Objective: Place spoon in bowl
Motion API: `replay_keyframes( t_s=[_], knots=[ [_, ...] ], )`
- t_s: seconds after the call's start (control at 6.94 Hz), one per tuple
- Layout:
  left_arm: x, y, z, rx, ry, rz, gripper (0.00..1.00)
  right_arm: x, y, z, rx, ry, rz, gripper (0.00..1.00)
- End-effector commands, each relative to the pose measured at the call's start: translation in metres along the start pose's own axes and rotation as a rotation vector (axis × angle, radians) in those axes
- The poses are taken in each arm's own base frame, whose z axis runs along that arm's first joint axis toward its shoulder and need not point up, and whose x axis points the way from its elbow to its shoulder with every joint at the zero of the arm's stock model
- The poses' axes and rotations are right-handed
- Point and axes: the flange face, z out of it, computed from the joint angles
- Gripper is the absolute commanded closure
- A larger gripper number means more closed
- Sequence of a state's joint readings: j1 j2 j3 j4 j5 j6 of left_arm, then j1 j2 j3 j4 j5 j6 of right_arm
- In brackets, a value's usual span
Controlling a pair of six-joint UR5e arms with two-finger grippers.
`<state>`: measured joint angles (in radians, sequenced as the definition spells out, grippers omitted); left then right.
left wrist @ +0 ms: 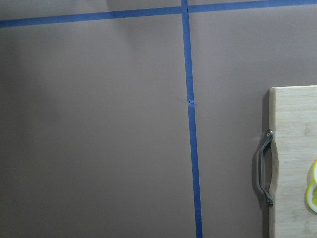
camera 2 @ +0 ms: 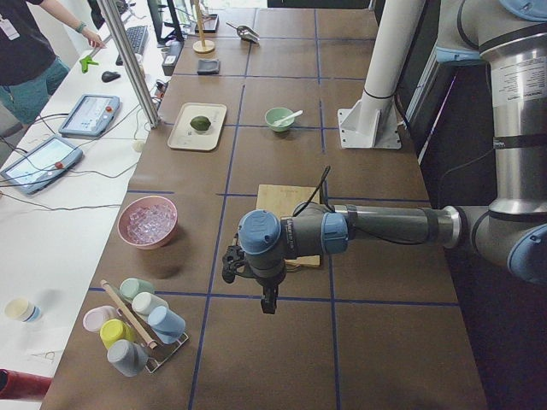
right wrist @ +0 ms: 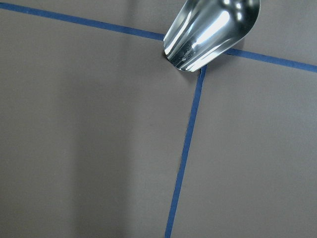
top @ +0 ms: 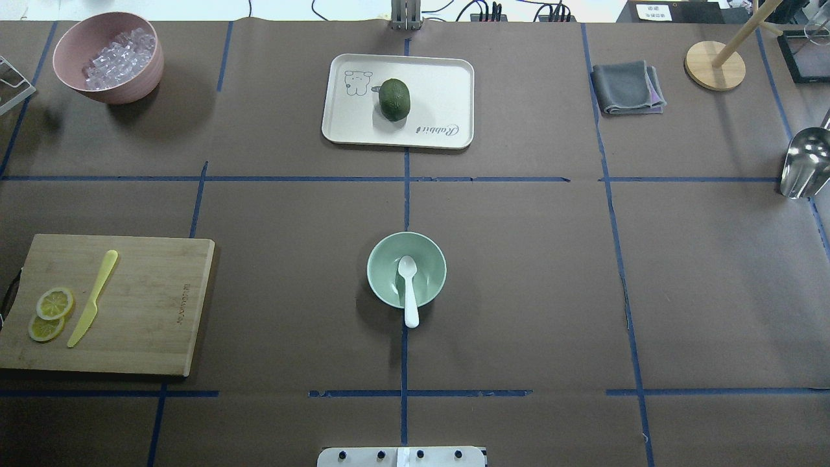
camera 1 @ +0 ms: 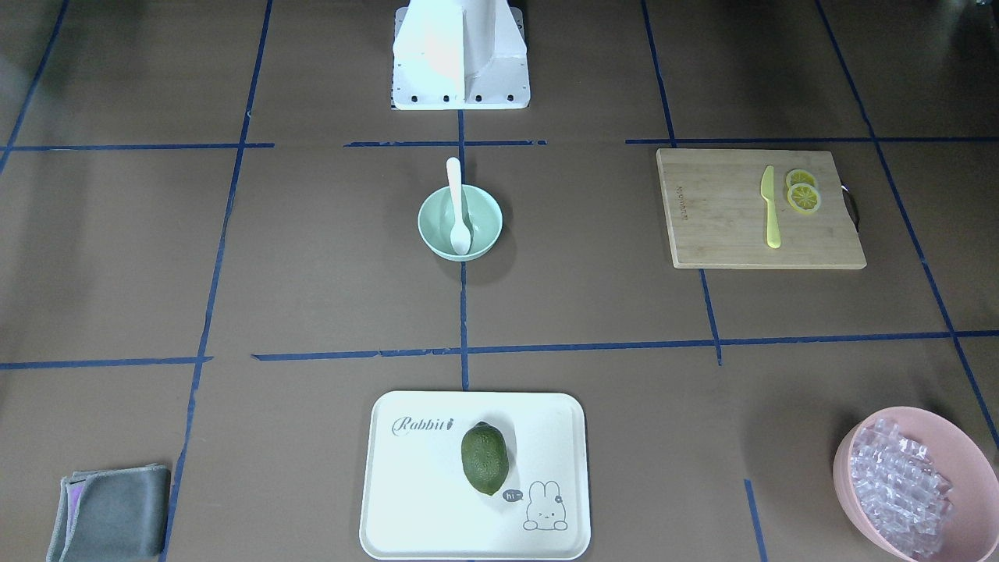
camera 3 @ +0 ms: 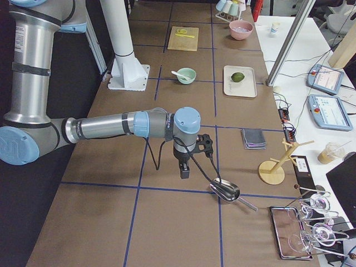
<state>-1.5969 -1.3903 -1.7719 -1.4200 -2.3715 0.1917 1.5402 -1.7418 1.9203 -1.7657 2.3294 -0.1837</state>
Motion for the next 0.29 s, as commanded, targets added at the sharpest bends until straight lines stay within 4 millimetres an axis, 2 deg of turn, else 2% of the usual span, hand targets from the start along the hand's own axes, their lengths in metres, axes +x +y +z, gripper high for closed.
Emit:
replay_keyframes(
  t_s=[0.0,0.14],
  knots=[
    [0.0002,-0.0005,-0.0003,0.001,0.0,0.001,0.0,-0.0018,-0.0039,-0.0026,0.006,0.002,-0.006,0.0],
    [0.0002,-0.0005,-0.0003,0.001,0.0,0.001,0.0,-0.0027,-0.0047,-0.0036,0.008,0.001,-0.007,0.0]
  ],
)
